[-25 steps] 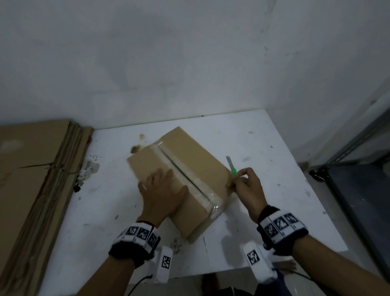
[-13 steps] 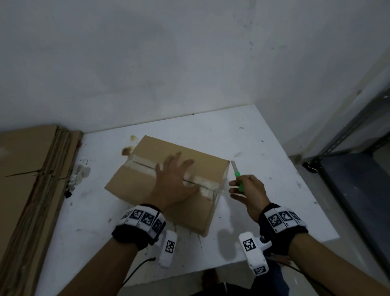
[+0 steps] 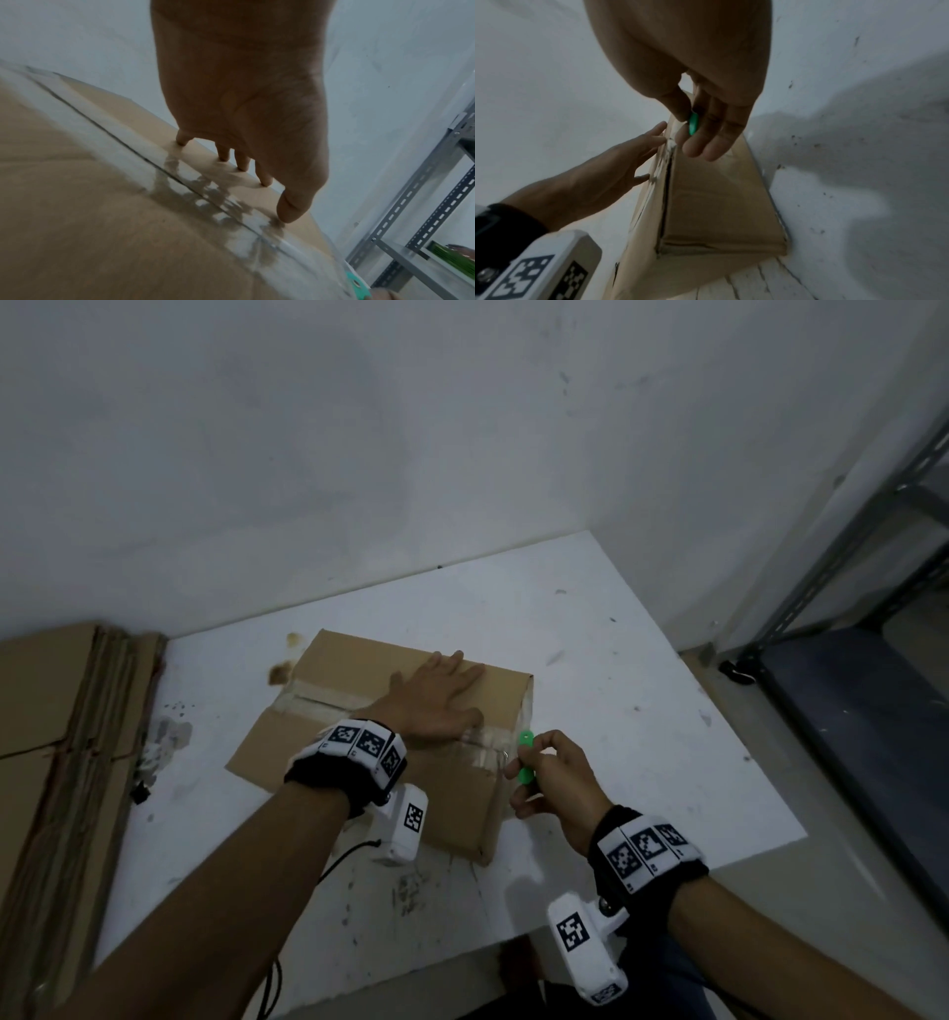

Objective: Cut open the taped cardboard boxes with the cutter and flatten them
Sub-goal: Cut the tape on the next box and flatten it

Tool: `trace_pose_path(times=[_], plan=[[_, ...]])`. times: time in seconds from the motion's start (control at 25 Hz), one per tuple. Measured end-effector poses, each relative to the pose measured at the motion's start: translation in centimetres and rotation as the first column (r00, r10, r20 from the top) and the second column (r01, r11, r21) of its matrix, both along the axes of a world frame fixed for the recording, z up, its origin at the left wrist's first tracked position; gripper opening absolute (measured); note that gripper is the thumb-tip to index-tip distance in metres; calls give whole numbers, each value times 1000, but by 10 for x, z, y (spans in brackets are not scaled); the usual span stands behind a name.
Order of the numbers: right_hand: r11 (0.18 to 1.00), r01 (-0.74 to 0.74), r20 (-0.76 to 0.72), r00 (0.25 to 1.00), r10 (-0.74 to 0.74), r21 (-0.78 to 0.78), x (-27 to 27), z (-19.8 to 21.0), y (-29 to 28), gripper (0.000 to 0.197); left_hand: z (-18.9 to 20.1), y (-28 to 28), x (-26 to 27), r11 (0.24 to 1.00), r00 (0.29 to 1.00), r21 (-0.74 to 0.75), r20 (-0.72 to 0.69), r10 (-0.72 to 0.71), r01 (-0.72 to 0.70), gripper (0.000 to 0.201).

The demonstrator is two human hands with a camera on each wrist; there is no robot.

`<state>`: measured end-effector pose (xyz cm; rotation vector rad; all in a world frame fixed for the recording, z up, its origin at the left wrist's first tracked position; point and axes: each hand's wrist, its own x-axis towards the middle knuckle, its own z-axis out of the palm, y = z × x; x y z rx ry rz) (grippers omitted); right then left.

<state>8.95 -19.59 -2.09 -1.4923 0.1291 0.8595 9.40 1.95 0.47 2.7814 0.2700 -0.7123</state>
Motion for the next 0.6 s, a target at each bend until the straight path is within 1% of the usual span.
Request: trace_pose_path(times=[0.12,0.32,0.36,0.44,0.52,0.6], plan=[[999,-41,24,999,41,-11,1,2,0,13,3,3,5,1000,999,14,-31,-27,28,75],[981,-177,46,982,182,-83,8,12,-6,13,-6,11,14,996,994,58,-86,-69,74,103],[975,-200,54,977,206,-99,9,14,-8,13,-7,11,14,994,993,65,-92,-78,84,103],[952,-268,82,956,282,-150,14,18,-13,12,-8,11,13,993,992,73,-91,-85,92,98],[912,-350,103,920,377,-214,16,22,-17,12,-8,10,13,994,993,72,-91,-80,87,95],[872,-414,105,886,452,-259,16,25,-18,15,-9,11,14,993,992,71,-93,-85,92,97]])
